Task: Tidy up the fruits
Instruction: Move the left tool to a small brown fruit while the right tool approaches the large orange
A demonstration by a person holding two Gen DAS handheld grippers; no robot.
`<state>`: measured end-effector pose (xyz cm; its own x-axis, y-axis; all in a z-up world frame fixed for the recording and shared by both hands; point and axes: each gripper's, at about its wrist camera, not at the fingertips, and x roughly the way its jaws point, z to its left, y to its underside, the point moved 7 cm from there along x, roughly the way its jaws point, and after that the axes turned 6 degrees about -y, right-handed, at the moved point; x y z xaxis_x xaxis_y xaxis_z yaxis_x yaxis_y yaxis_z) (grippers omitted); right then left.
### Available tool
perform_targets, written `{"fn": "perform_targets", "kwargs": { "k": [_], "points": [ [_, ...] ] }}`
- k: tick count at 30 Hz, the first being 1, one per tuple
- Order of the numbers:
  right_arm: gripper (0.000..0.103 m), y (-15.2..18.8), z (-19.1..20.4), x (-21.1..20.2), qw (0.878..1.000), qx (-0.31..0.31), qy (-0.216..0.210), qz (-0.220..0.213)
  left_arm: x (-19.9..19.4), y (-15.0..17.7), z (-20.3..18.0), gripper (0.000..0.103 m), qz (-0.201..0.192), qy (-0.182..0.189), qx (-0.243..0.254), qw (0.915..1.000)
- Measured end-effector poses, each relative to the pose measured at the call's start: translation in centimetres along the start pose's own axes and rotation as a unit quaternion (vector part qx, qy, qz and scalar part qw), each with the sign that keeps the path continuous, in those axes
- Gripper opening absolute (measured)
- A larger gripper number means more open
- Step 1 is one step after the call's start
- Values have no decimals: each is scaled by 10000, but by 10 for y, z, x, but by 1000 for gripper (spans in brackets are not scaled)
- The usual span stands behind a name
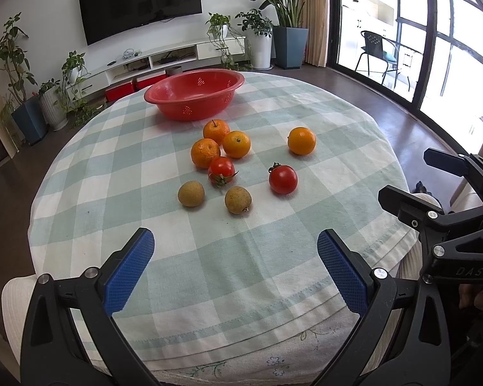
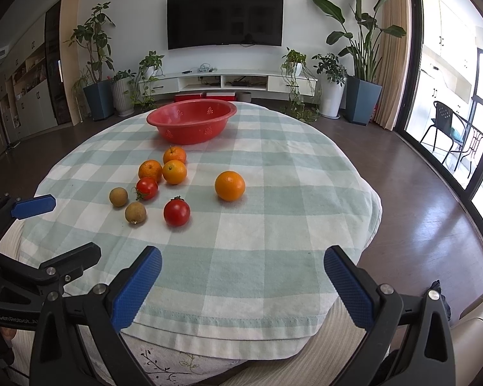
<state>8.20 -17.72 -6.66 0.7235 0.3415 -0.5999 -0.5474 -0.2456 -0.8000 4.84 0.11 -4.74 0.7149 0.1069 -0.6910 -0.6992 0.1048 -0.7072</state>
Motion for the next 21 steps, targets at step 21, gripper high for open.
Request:
{"fn": "perform_targets", "kwargs": {
  "k": [21],
  "points": [
    [103,-19,2,36,9997,28,-249,56,31,-8,13,103,308,-35,-357,9989]
  ]
}}
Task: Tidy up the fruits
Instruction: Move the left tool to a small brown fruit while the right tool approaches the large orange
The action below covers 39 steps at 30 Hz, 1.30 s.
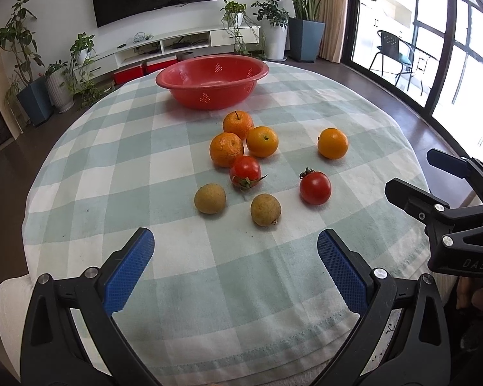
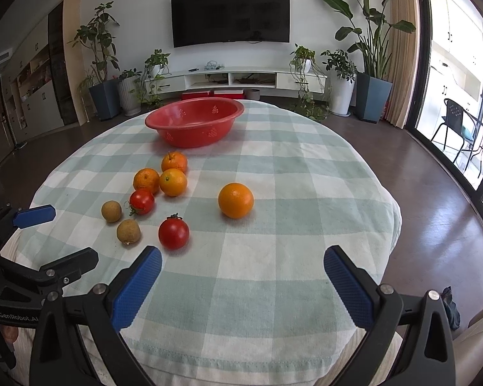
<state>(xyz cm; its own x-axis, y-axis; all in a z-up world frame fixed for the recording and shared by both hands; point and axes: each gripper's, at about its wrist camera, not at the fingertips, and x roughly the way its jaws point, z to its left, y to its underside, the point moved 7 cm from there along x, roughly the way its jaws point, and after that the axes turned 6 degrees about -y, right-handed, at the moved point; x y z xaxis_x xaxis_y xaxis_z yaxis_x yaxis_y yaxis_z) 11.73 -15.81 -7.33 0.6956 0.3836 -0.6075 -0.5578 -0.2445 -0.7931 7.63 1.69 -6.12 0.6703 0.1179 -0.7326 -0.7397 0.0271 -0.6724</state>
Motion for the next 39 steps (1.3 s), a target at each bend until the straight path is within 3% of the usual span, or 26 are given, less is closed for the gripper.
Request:
{"fn": "perform_targets", "kwargs": {
  "k": [11,13,20,32,39],
  "points": [
    [103,-14,-4,26,9996,134,-217,73,35,-11,1,101,188,148,-153,9996],
    [103,-16,-6,32,9995,150,-250,89,38,-13,0,98,196,174,-162,9995],
    [98,-25,-15,54,9985,256,-432,234,58,-16,0,69,440,455,-283,9976],
    [81,-27,-20,85,9957,332,-656,557,73,-17,-6,49,465,529,-118,9974],
    [76,-24,-18,91,9941,385,-749,685,73,-18,-7,45,415,652,-78,9970]
  ]
}}
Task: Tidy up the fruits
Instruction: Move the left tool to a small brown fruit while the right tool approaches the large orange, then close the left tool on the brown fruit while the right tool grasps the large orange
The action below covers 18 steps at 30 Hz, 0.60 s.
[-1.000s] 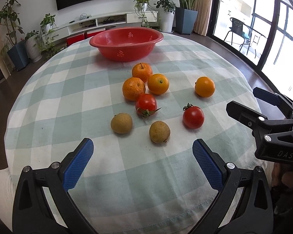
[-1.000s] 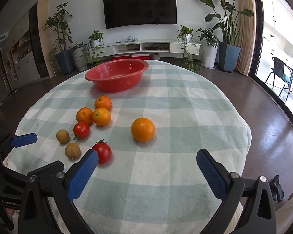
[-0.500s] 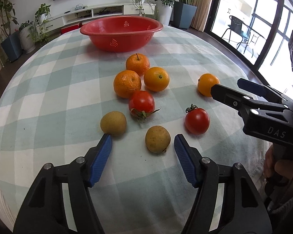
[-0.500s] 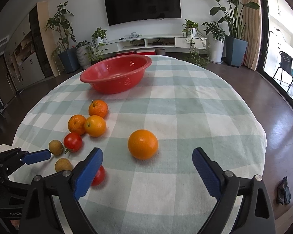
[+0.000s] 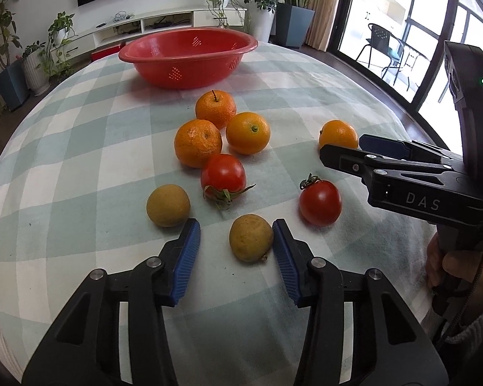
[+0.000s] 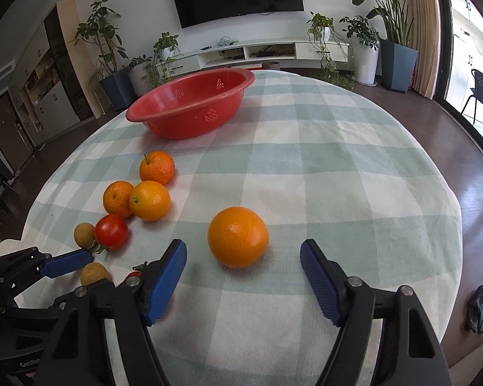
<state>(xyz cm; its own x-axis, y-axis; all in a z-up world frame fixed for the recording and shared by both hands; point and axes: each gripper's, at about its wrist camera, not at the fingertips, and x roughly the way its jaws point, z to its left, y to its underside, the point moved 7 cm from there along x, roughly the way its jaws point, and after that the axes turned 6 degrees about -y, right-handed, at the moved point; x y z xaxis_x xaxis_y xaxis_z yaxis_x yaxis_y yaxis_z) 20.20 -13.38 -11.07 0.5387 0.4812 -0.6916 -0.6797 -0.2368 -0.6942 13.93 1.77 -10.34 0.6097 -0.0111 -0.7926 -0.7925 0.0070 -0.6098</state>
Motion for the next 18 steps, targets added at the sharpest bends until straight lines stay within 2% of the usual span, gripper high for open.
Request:
{"fn": "perform_targets", "kwargs": {
  "k": [5,9,12,18],
  "points": [
    [75,0,0,2,10000,15,-24,30,0,0,0,43,-33,71,12,10000],
    [73,0,-1,5,9999,52,-67,64,0,1,-4,33,-66,172,57,9998],
    [71,0,-1,5,9999,58,-81,64,0,0,-4,31,-99,286,20,9995],
    [62,-1,-3,5,9998,139,-140,51,0,0,-6,25,-107,341,52,9993]
  ]
}}
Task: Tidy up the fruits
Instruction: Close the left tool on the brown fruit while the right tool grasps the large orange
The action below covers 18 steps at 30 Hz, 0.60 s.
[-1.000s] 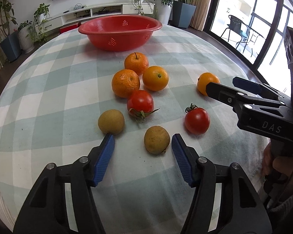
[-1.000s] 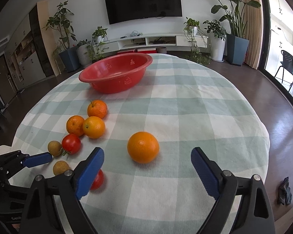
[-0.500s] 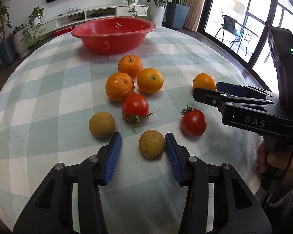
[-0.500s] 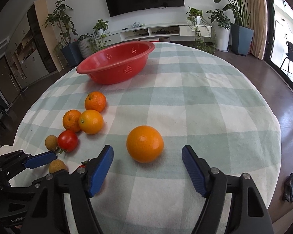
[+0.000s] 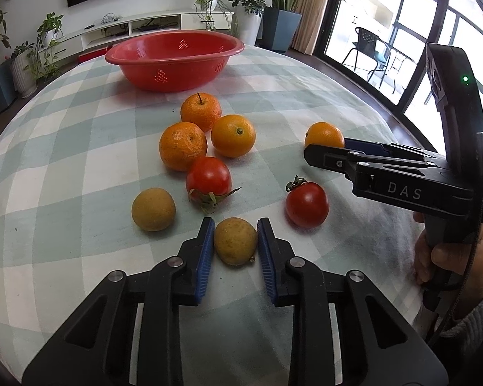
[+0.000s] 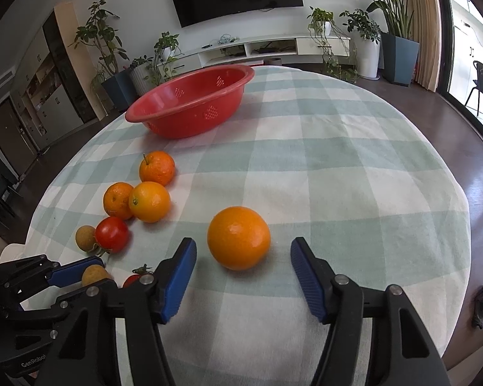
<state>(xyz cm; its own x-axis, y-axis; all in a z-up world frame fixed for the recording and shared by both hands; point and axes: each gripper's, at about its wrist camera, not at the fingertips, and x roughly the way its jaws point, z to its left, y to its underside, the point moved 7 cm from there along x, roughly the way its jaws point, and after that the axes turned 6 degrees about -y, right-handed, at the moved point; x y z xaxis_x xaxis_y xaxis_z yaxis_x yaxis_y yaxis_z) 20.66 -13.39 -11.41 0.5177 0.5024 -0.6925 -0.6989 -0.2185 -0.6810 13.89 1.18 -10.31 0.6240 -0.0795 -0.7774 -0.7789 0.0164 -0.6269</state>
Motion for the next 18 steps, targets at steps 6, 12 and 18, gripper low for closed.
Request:
{"fn": "perform_targets", "kwargs": {
  "k": [6,12,18],
  "points": [
    [42,0,-2,0,9998,78,-166,-5,-1,1,2,25,16,51,1,10000],
    [42,0,-7,-2,9980,370,-508,-55,-2,2,3,25,53,117,-44,9999],
    [42,2,-11,-6,9932,755,-885,-47,-6,3,6,25,68,202,-139,9997]
  ]
}}
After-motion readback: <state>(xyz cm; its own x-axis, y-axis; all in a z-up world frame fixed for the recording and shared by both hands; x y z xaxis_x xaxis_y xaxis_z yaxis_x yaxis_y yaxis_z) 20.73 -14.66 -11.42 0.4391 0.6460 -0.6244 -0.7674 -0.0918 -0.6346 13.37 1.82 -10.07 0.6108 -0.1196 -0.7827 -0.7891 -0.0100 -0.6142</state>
